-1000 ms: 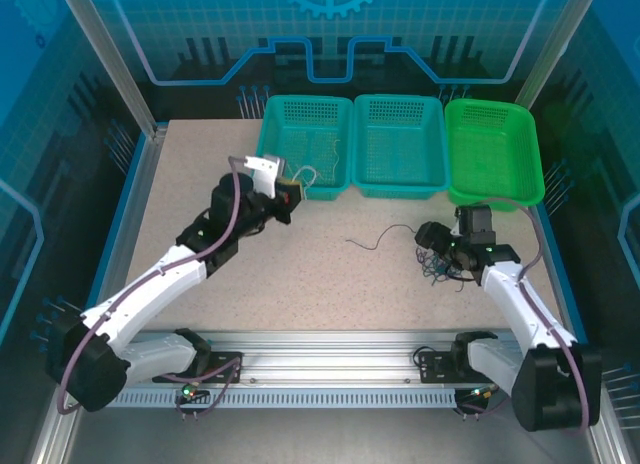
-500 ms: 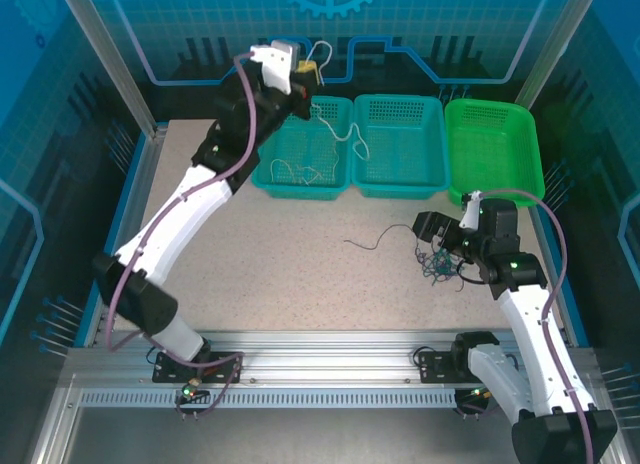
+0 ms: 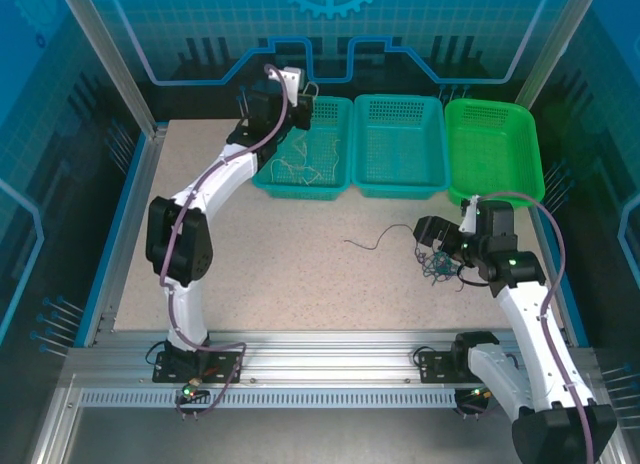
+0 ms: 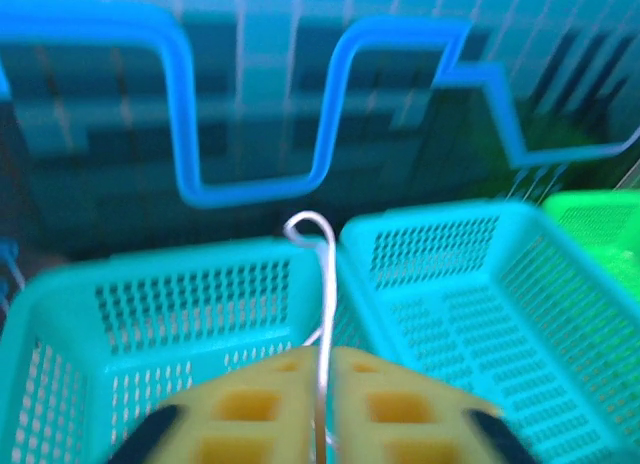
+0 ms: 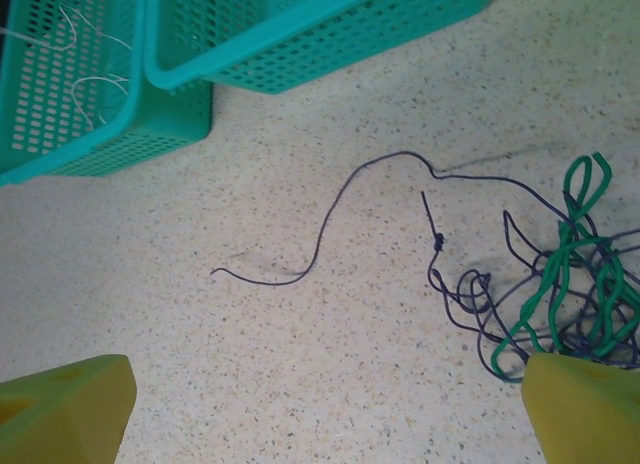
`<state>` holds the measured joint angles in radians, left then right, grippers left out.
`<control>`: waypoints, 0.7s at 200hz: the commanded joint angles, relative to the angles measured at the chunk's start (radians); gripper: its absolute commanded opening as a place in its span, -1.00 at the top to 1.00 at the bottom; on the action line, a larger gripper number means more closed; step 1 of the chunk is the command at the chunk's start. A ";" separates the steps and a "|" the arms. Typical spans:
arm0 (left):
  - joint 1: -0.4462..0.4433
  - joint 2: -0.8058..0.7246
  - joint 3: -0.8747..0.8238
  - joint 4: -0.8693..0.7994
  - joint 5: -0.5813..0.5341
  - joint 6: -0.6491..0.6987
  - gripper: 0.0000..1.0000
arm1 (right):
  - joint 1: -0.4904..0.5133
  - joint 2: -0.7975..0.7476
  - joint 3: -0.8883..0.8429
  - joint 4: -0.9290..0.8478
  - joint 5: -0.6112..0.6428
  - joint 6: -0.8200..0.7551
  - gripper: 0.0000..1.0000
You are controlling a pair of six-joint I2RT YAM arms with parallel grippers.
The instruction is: Untangle the cables
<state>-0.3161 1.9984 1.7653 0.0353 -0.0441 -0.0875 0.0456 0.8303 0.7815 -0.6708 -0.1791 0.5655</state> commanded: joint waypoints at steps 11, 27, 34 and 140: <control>0.014 -0.007 -0.076 0.010 -0.006 -0.077 0.04 | -0.005 0.002 0.009 -0.045 0.048 0.025 -1.00; 0.014 -0.049 -0.099 0.020 0.009 -0.092 -0.18 | -0.010 -0.005 -0.002 -0.042 0.076 0.025 -1.00; 0.014 -0.071 -0.111 0.018 0.012 -0.098 -0.22 | -0.015 -0.006 -0.006 -0.038 0.091 0.026 -1.00; -0.185 -0.534 -0.502 0.079 0.056 -0.091 -0.98 | -0.192 0.144 -0.078 -0.043 0.244 0.096 -1.00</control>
<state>-0.4385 1.5532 1.3674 0.0700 -0.0158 -0.2295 -0.1204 0.9306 0.7246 -0.6918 0.0460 0.6415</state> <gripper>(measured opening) 0.987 0.999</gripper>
